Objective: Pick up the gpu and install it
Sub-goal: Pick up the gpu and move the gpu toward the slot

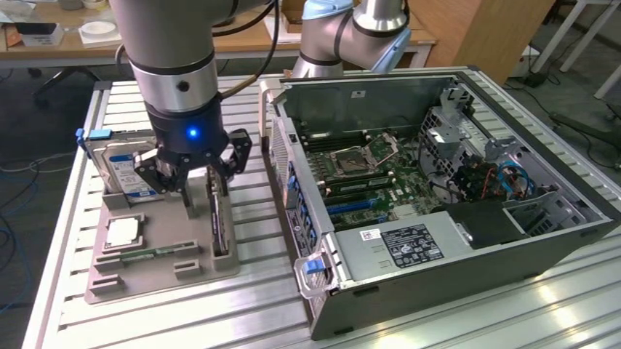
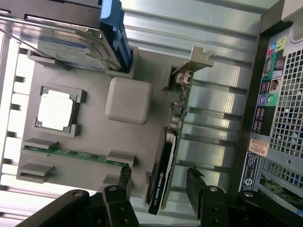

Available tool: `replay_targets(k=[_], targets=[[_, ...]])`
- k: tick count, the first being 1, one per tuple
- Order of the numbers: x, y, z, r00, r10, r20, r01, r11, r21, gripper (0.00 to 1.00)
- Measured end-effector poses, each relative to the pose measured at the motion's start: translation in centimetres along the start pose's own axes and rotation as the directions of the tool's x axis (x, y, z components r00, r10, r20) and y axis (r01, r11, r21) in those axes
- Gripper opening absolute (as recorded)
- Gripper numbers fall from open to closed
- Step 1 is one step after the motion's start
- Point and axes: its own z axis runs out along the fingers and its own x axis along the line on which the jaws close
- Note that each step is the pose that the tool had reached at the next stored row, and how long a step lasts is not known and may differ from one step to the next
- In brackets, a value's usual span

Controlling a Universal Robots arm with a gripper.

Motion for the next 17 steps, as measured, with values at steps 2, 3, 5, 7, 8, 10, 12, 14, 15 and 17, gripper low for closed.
replay_targets(k=[2, 3, 5, 7, 8, 10, 12, 14, 15, 17], targets=[[-0.01, -0.01, 0.04, 0.9999, 0.015, 0.0004, -0.015, 0.9999, 0.0003, 0.59], [-0.01, -0.01, 0.06, 0.9998, 0.021, 0.0005, -0.021, 0.9998, 0.0004, 0.59], [-0.02, -0.01, 0.1, 0.9995, 0.033, 0.0009, -0.033, 0.9995, 0.0006, 0.59], [-0.08, -0.03, 0.16, 0.9992, 0.04, 0.0013, -0.04, 0.9992, 0.0006, 0.59], [-0.08, -0.03, 0.17, 0.999, 0.044, 0.0012, -0.044, 0.999, 0.0008, 0.59], [-0.08, -0.04, 0.24, 0.9987, 0.051, 0.0014, -0.051, 0.9987, 0.0009, 0.59], [-0.09, -0.04, 0.3, 0.9983, 0.058, 0.0016, -0.058, 0.9983, 0.0011, 0.59], [-0.09, -0.04, 0.35, 0.9979, 0.064, 0.0017, -0.064, 0.9979, 0.0013, 0.59], [-0.1, -0.05, 0.38, 0.9977, 0.068, 0.0019, -0.068, 0.9977, 0.0013, 0.59], [-0.09, -0.05, 0.44, 0.9973, 0.074, 0.0021, -0.074, 0.9973, 0.0014, 0.59]])
